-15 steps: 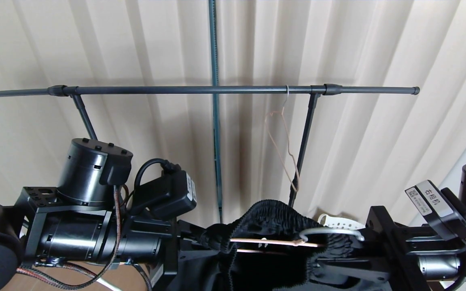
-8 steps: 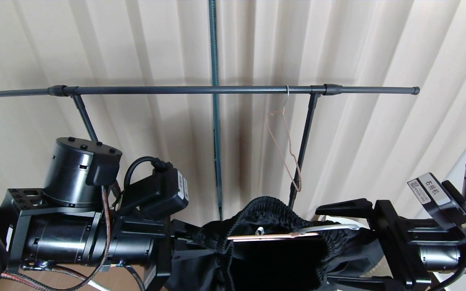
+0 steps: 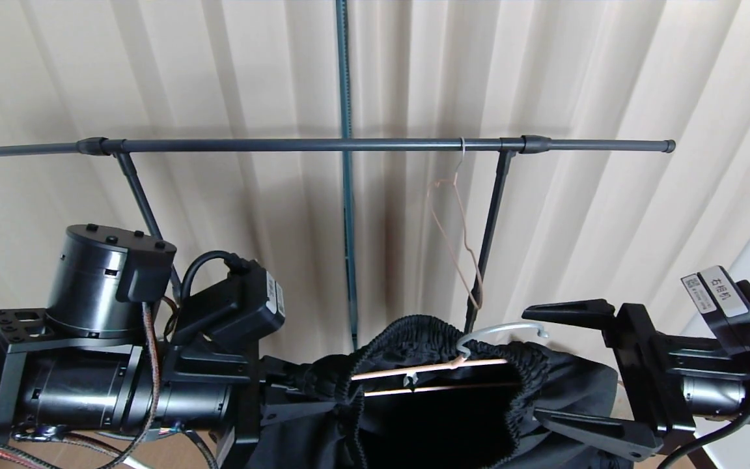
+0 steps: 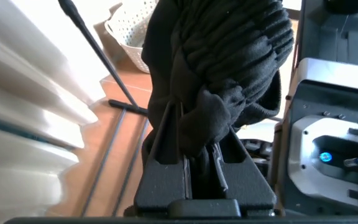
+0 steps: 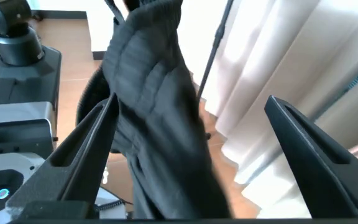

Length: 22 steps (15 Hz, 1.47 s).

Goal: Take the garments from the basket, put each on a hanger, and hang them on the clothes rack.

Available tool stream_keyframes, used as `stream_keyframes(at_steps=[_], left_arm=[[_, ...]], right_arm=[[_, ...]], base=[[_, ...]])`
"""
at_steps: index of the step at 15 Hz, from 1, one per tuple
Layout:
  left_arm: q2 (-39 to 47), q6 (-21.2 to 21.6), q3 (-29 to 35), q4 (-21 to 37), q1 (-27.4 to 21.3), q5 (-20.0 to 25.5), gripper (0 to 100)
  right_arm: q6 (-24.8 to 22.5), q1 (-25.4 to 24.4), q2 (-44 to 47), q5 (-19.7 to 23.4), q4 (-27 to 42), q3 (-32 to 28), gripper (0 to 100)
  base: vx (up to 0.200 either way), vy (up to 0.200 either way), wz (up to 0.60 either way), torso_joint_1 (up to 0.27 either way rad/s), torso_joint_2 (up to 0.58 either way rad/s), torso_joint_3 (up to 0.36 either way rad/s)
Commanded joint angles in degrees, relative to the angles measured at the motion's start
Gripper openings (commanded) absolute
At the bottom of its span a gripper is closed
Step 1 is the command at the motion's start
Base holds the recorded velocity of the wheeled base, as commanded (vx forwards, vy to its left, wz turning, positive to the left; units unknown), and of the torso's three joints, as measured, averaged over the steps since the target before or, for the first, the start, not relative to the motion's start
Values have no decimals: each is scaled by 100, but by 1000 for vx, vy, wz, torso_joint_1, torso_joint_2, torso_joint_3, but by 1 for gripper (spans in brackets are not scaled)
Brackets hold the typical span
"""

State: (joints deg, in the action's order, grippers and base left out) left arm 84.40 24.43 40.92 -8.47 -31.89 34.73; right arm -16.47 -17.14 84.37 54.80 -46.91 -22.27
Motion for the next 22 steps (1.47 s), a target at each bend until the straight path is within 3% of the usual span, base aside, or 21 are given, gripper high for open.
stream_keyframes(at_steps=[1,2,3,7,15,22], left_arm=[[-178,-44,-85,3,157,183,0],[-222,-52,-102,12,201,271,0],[-327,-61,-155,12,333,403,0],[-538,-61,-304,21,394,420,0],[-1013,-650,-339,3,500,420,0],[-1233,-966,-375,3,500,420,0]], right_arm=[[3,185,-35,224,-2,-5,100],[3,255,-35,356,-2,-5,100],[-5,501,-52,769,-2,-5,100],[-5,923,106,1130,-11,-76,100],[-823,1213,976,1182,-11,-163,100],[-1007,1283,1530,1174,-11,-243,100]], base=[[0,0,0,0,0,0],[0,0,0,0,0,0],[0,0,0,0,0,0],[0,0,0,0,0,0],[0,0,0,0,0,0],[0,0,0,0,0,0]])
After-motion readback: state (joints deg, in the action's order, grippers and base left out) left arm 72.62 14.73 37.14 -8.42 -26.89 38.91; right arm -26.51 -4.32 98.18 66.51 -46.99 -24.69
